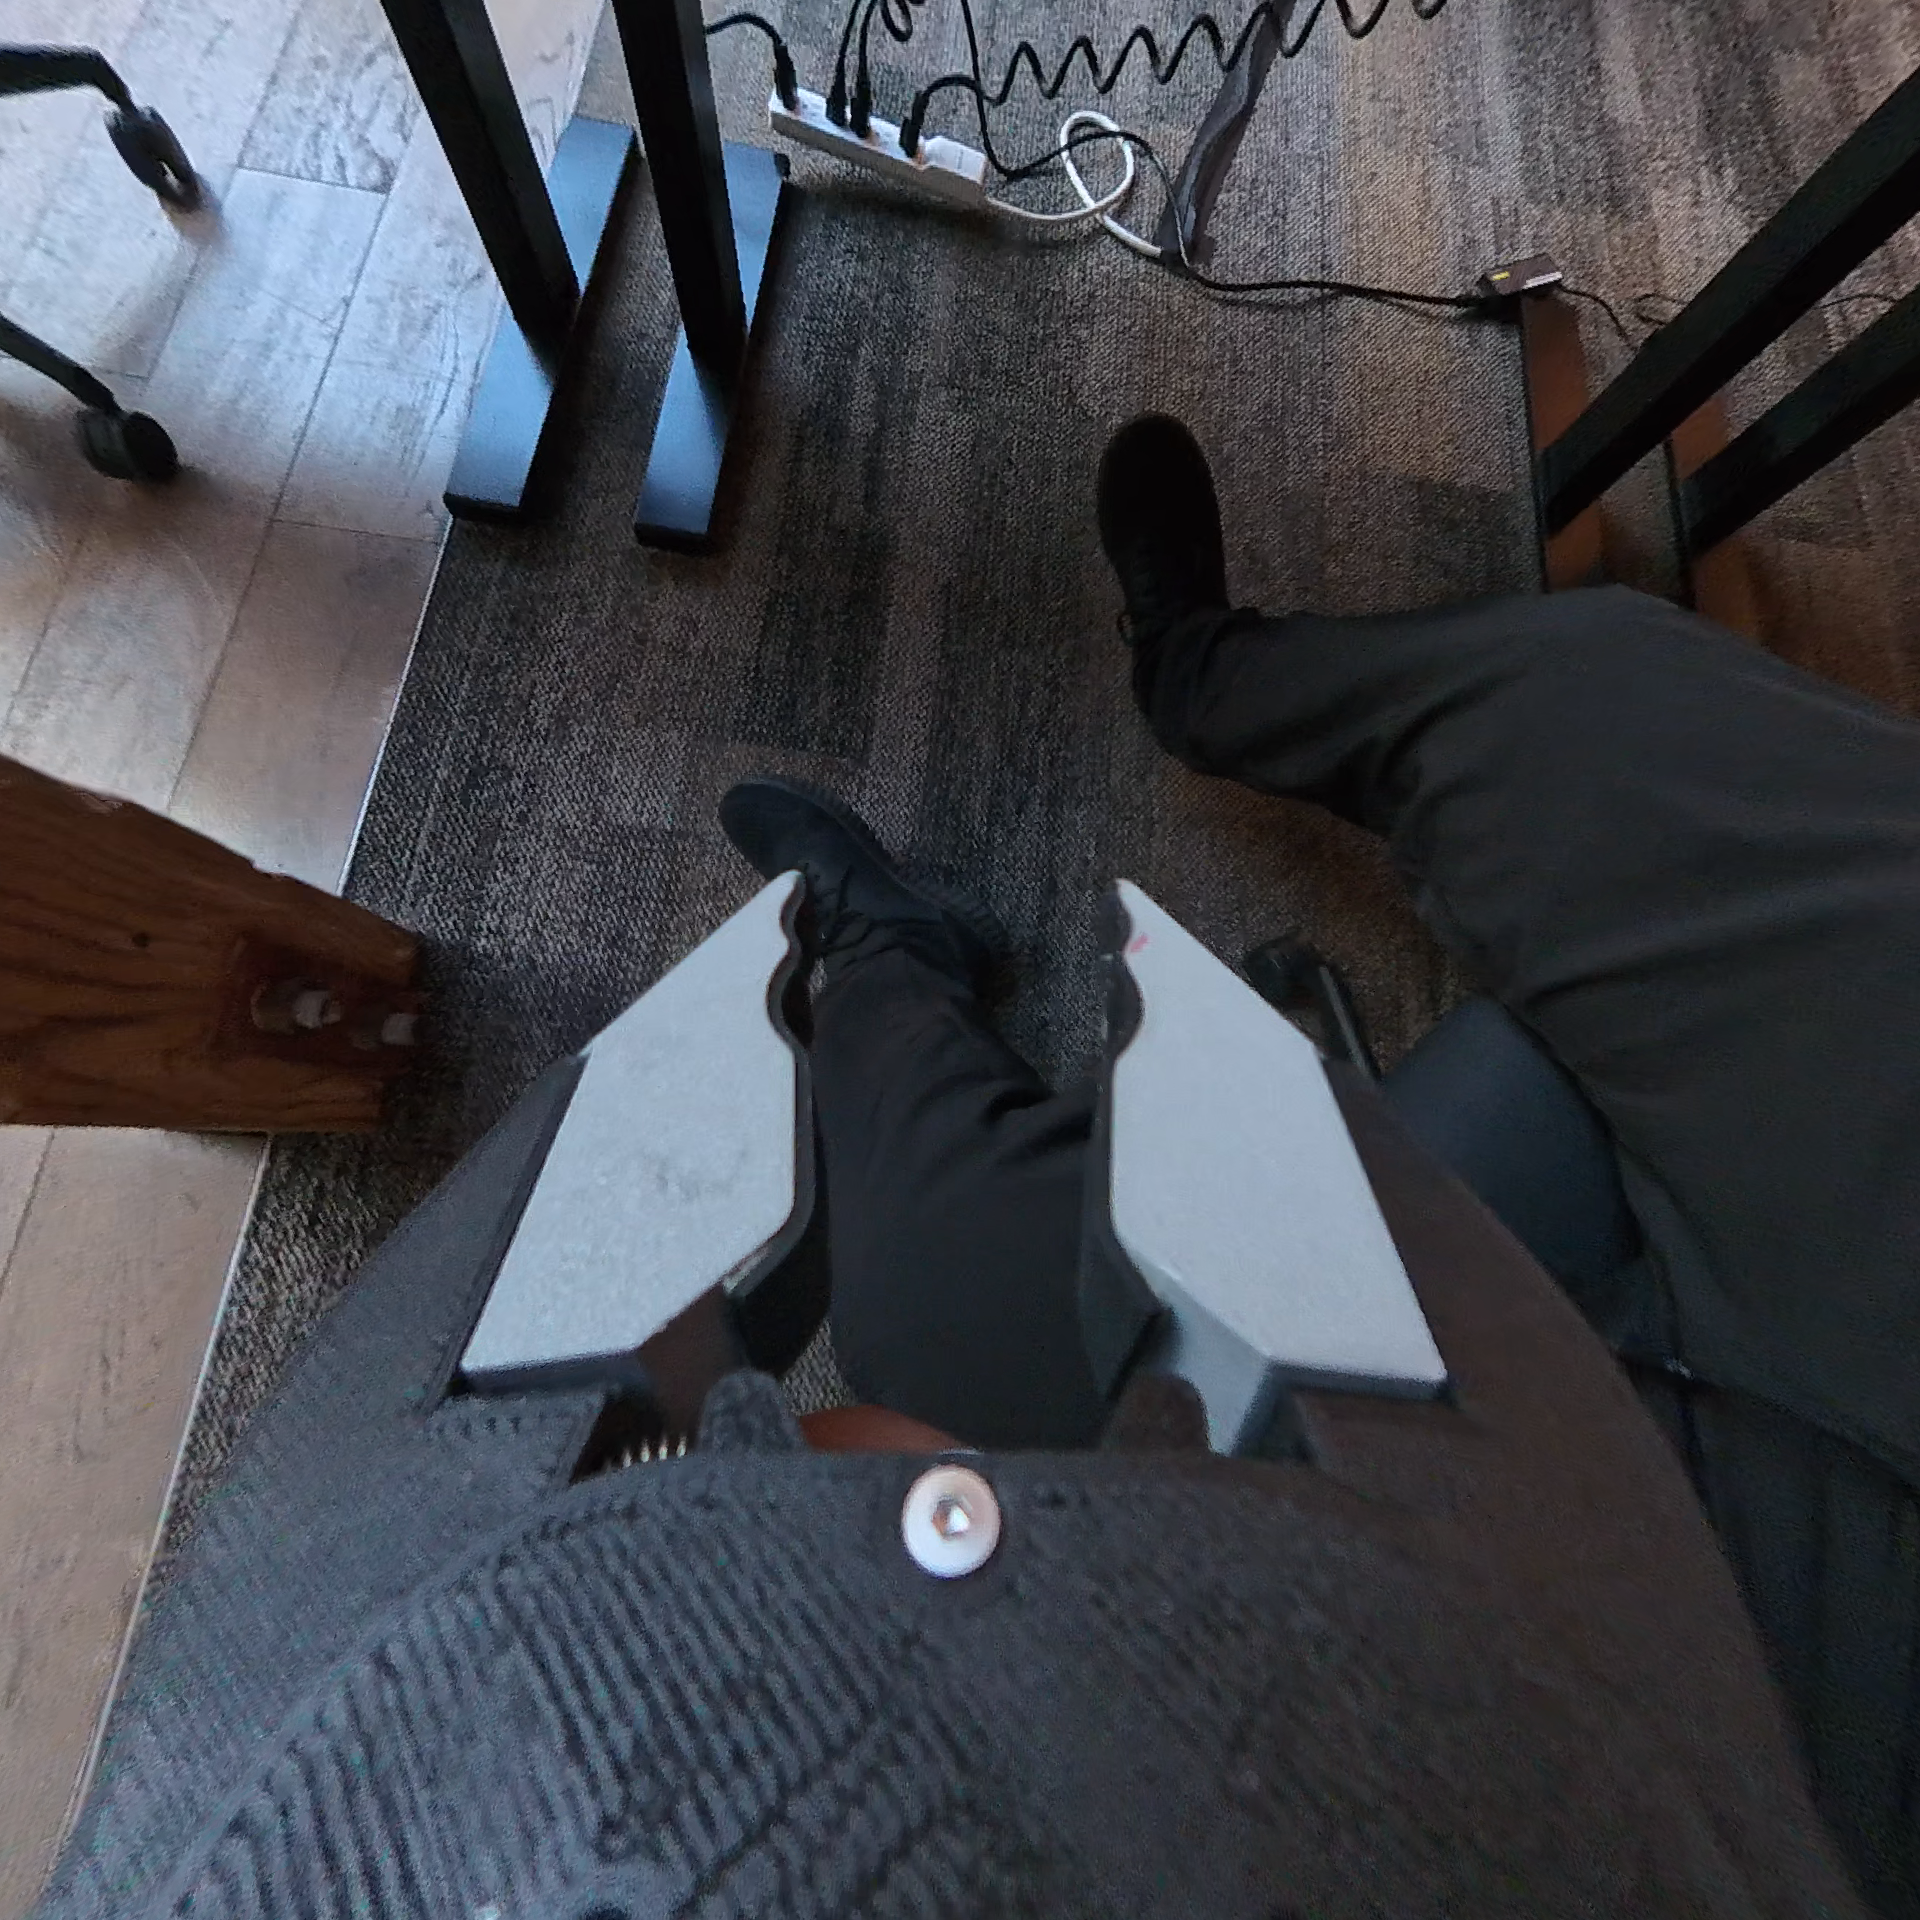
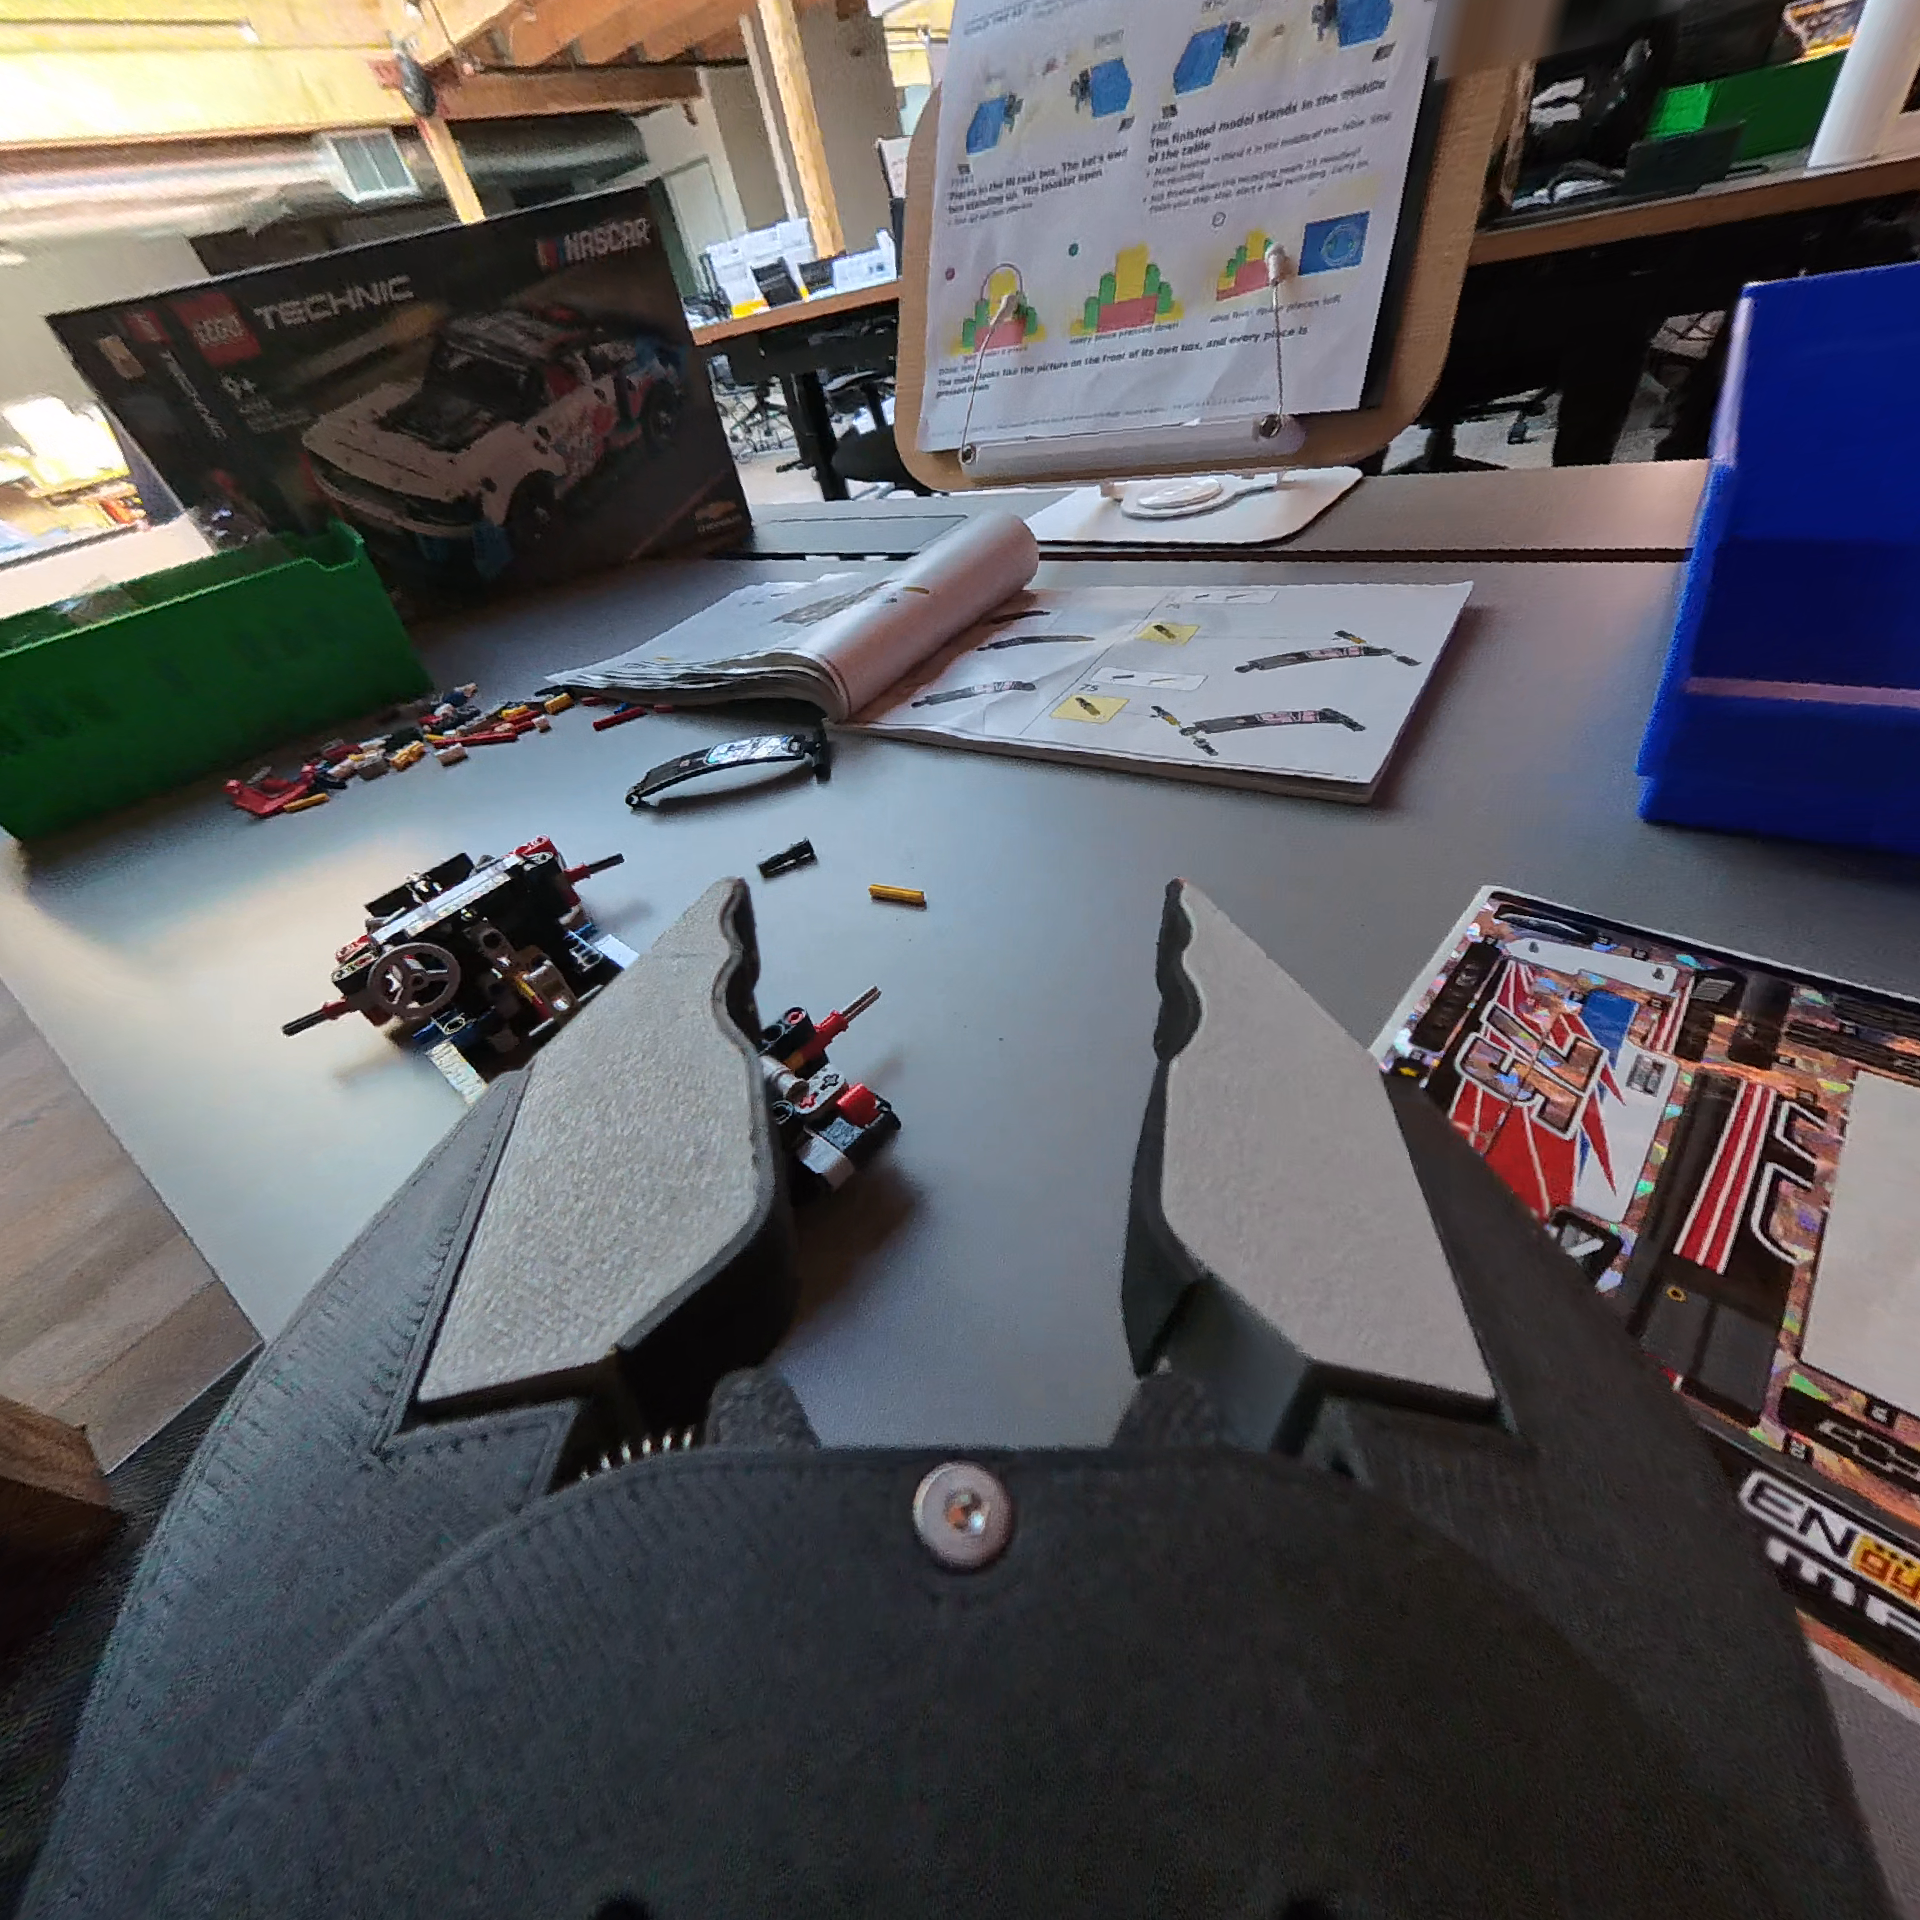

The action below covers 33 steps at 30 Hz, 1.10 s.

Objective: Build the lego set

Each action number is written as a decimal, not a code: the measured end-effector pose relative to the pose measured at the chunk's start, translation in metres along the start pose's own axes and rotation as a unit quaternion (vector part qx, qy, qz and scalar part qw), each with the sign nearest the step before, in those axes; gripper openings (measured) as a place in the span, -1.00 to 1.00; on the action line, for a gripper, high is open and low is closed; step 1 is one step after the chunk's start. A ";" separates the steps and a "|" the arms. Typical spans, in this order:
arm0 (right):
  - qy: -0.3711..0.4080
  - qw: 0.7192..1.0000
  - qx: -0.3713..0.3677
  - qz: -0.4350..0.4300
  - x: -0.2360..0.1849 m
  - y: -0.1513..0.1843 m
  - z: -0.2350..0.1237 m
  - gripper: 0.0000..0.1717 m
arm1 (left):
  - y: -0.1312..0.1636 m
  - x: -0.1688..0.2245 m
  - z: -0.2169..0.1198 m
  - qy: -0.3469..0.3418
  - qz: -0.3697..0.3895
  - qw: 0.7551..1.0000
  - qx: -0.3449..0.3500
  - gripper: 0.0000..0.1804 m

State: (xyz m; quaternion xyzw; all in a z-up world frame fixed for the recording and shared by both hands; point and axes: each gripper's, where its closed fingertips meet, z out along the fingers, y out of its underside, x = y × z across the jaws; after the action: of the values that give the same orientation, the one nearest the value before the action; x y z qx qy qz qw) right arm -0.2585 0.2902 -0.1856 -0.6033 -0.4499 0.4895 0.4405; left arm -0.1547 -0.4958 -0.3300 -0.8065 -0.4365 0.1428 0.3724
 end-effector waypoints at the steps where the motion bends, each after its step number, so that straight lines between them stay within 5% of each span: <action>1: -0.004 1.000 0.005 -0.002 0.000 -0.001 0.000 -0.12 | -0.002 0.004 0.004 -0.001 0.006 1.000 0.006 -0.42; 9: -0.037 0.995 0.082 0.050 0.007 -0.020 -0.014 -0.11 | -0.011 0.027 0.043 0.007 0.016 1.000 -0.026 -0.43; 23: -0.104 0.982 0.107 0.119 0.006 -0.026 -0.019 -0.05 | -0.040 0.066 0.074 0.021 0.048 0.999 -0.009 -0.49; 27: -0.092 0.973 0.205 0.045 -0.002 -0.054 -0.037 -0.45 | -0.034 0.069 0.085 0.023 0.080 0.996 -0.017 -0.48; 33: -0.054 0.963 0.241 -0.110 -0.013 -0.104 0.002 -0.40 | -0.044 0.050 0.133 0.010 0.091 0.995 -0.042 -0.48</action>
State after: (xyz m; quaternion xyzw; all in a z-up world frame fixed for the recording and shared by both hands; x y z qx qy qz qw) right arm -0.2731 0.2995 -0.0819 -0.3986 -0.4058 0.5637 0.5989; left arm -0.2258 -0.3772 -0.3837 -0.8592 -0.3629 0.1501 0.3280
